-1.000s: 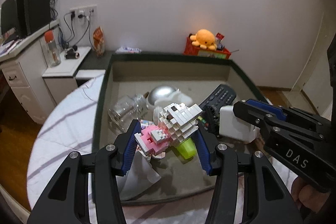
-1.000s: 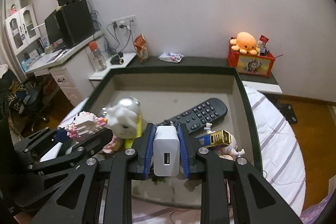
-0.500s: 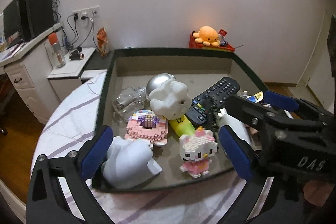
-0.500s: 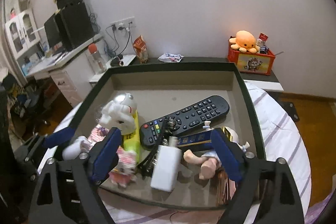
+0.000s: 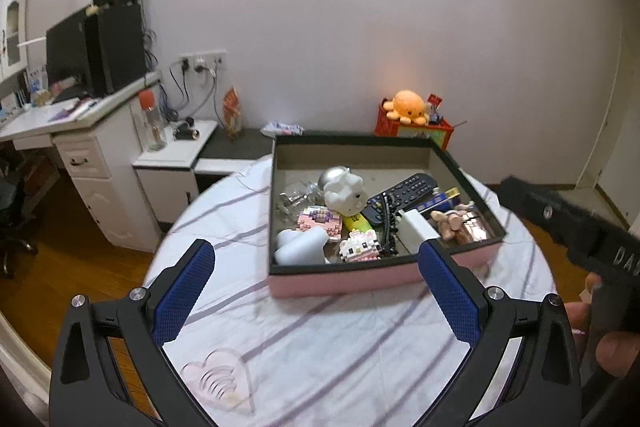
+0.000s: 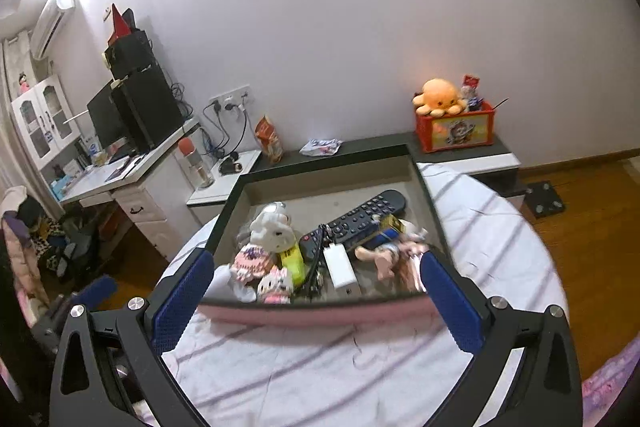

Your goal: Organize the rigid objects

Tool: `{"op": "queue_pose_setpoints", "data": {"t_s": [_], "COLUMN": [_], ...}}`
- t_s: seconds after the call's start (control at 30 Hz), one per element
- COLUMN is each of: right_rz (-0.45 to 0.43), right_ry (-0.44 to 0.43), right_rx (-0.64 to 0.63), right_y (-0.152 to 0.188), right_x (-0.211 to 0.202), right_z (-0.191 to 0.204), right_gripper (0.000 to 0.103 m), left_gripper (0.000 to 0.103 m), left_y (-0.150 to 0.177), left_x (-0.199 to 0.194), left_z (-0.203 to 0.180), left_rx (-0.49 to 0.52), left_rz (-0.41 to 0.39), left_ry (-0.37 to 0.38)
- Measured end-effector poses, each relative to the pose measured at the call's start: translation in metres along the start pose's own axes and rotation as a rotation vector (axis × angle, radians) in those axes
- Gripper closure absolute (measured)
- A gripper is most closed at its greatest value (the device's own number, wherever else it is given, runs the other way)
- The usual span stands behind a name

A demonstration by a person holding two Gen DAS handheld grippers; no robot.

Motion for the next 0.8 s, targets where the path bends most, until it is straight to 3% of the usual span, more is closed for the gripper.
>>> {"op": "queue_pose_setpoints", "data": {"t_s": [0.4, 0.8], "right_rz": [-0.135, -0.267], "right_ry": [0.096, 0.096], "right_rx": [-0.078, -0.14], "right_y": [0.043, 0.078], "right_x": [-0.128, -0.223], "right_z": [0.014, 0.036], "right_gripper": [0.0, 0.0], "left_gripper": [0.0, 0.0], "left_y": [0.014, 0.053], "left_x": [-0.124, -0.228], "left_z": [-0.003, -0.007], "left_rx": [0.03, -0.01], "left_rz": [-0.104, -0.222], "left_ry": [-0.055, -0.098]}}
Point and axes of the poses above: each gripper's, at about its wrist camera, not at the fingertips, and x roughly the way its jaws point, z to its left, y to its underside, the point moved 8 cm from there along x, roughly the way its jaws point, and after that the axes turned 13 degrees about x, right-handed, at the moved point
